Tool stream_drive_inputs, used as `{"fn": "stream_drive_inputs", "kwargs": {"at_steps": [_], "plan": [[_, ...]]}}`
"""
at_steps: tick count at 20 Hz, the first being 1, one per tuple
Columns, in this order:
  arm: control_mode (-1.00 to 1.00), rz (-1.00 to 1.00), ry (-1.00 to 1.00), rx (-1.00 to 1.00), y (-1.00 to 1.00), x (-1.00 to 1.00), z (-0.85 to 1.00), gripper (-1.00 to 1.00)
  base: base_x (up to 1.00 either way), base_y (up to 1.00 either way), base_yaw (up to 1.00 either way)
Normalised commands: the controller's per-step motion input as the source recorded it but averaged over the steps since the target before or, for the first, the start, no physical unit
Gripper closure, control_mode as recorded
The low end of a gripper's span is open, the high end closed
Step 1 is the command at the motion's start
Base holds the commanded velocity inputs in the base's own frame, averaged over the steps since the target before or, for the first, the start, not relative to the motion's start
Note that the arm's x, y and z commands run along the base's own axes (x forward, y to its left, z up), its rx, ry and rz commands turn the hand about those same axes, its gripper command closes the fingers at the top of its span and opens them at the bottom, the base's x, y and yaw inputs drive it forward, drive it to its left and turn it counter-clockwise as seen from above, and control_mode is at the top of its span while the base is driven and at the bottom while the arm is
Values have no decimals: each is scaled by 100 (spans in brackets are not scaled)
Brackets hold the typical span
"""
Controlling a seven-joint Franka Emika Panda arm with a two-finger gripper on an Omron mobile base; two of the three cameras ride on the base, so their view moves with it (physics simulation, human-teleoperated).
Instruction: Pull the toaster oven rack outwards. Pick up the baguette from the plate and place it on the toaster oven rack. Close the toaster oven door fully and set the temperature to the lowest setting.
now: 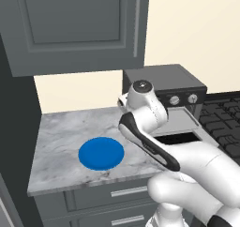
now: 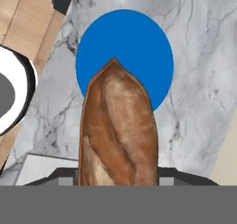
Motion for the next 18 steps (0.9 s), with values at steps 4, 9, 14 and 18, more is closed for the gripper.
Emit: {"fn": "stream_drive_inputs", "kwargs": {"at_steps": [4,9,14,18], "plan": [[-100,0,-6,22,-70,0,3,100,0,0,0],[-100,0,-1,11,-56,0,4,100,0,0,0],[-100,-1,0,0,-49,0,2,100,0,0,0],[-100,0,0,0,-43,0,0,100,0,0,0]]}}
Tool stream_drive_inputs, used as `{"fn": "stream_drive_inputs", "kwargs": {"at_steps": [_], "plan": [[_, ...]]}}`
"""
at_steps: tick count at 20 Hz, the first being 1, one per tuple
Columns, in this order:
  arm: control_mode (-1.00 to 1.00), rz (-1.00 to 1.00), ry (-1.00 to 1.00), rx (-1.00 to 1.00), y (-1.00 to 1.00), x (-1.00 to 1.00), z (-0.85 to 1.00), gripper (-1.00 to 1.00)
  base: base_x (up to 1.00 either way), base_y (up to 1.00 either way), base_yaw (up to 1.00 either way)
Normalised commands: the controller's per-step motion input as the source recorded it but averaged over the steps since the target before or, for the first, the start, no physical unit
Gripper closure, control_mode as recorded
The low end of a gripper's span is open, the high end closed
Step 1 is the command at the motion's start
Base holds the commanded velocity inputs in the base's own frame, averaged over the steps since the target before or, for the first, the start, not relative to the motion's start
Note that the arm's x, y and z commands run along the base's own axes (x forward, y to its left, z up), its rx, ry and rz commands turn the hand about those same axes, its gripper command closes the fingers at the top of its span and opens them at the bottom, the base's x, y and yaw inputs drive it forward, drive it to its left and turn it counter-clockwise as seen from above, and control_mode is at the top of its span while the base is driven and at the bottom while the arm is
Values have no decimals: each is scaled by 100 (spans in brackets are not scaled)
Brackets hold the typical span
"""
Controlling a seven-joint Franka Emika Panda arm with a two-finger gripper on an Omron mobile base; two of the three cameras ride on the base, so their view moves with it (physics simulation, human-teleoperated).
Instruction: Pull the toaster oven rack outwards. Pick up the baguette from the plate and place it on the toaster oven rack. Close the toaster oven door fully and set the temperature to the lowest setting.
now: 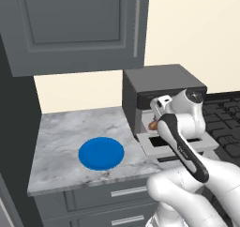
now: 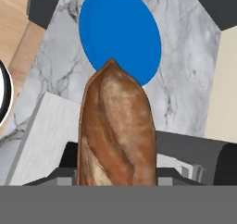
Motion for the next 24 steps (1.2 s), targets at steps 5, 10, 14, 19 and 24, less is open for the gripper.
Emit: {"fn": "stream_drive_inputs", "kwargs": {"at_steps": [5,10,14,19,24], "plan": [[-100,-1,0,0,-40,9,0,100,0,0,0],[-100,-1,0,0,-41,18,0,100,0,0,0],[-100,0,0,0,-31,28,0,100,0,0,0],[-100,0,0,0,-22,26,0,100,0,0,0],[-100,-1,0,0,-12,22,-4,100,0,0,0]]}}
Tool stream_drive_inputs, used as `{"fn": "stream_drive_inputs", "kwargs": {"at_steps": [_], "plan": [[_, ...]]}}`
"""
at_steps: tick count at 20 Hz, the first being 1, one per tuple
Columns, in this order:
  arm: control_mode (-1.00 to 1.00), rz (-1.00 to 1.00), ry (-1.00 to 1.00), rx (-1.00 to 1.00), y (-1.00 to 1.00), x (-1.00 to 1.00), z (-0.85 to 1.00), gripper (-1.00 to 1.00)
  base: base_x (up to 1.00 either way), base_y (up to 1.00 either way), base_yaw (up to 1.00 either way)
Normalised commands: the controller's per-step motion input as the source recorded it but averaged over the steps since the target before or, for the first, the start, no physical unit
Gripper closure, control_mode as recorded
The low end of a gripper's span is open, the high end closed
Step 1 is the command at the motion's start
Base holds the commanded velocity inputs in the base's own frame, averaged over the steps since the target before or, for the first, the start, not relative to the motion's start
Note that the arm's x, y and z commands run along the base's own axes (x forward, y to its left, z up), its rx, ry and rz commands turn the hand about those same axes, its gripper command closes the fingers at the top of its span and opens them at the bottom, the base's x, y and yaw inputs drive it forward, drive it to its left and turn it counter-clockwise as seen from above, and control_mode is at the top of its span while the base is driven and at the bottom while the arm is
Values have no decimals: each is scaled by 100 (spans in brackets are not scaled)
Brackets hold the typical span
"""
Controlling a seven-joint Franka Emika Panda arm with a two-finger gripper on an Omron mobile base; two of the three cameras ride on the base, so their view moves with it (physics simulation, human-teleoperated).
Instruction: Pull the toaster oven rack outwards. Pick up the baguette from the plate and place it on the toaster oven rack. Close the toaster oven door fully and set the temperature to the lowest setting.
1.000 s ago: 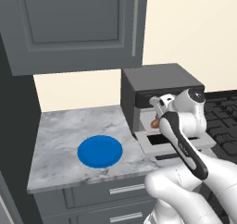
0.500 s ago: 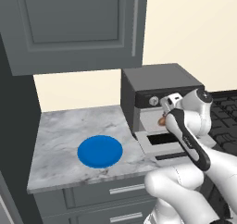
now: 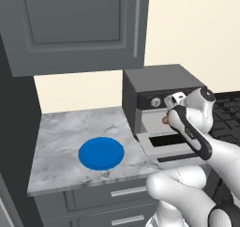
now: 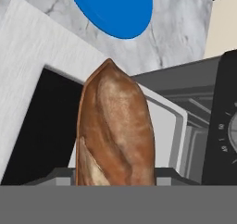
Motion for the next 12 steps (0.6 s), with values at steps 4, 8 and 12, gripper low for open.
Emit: {"fn": "stream_drive_inputs", "kwargs": {"at_steps": [4,8,12], "plan": [[-100,-1,0,-1,-1,16,-17,100,0,0,0],[-100,0,0,-4,0,17,-34,100,0,0,0],[-100,0,-1,-1,0,20,-27,100,0,0,0]]}}
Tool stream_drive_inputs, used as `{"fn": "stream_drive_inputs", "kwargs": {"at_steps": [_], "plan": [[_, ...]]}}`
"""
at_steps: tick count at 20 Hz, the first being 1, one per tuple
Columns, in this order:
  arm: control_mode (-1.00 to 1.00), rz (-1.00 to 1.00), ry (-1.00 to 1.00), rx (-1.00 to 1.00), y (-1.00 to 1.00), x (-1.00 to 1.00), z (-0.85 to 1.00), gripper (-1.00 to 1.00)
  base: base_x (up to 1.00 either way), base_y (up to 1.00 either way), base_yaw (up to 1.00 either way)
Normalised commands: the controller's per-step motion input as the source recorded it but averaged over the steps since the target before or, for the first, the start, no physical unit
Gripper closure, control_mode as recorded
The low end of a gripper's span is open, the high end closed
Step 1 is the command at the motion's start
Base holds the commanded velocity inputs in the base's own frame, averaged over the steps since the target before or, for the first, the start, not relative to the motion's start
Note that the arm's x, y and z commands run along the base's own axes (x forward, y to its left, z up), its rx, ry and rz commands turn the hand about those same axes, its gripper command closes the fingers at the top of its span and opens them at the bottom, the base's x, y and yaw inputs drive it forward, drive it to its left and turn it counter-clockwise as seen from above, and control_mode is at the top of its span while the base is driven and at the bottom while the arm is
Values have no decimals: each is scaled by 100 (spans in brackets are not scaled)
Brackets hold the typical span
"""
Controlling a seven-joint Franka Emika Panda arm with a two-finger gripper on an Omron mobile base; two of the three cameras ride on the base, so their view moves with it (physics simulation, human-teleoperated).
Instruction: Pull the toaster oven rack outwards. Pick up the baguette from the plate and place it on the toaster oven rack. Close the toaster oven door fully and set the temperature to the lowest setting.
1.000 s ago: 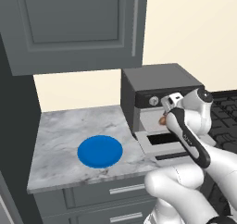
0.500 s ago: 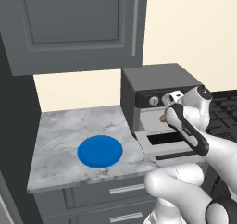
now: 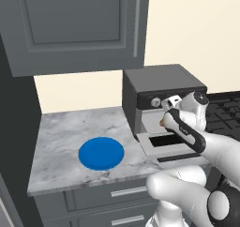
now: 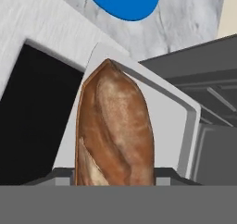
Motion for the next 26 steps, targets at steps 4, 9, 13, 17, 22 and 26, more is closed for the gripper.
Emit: {"fn": "stream_drive_inputs", "kwargs": {"at_steps": [4,9,13,17,22,26], "plan": [[-100,0,0,0,-4,21,-7,100,0,0,0],[-100,0,0,0,-5,19,0,100,0,0,0],[-100,0,0,0,0,20,-7,100,0,0,0],[-100,0,-3,0,0,19,-15,100,0,0,0],[-100,0,-6,0,0,9,-19,100,0,0,0],[-100,0,-8,0,0,0,-19,100,0,0,0]]}}
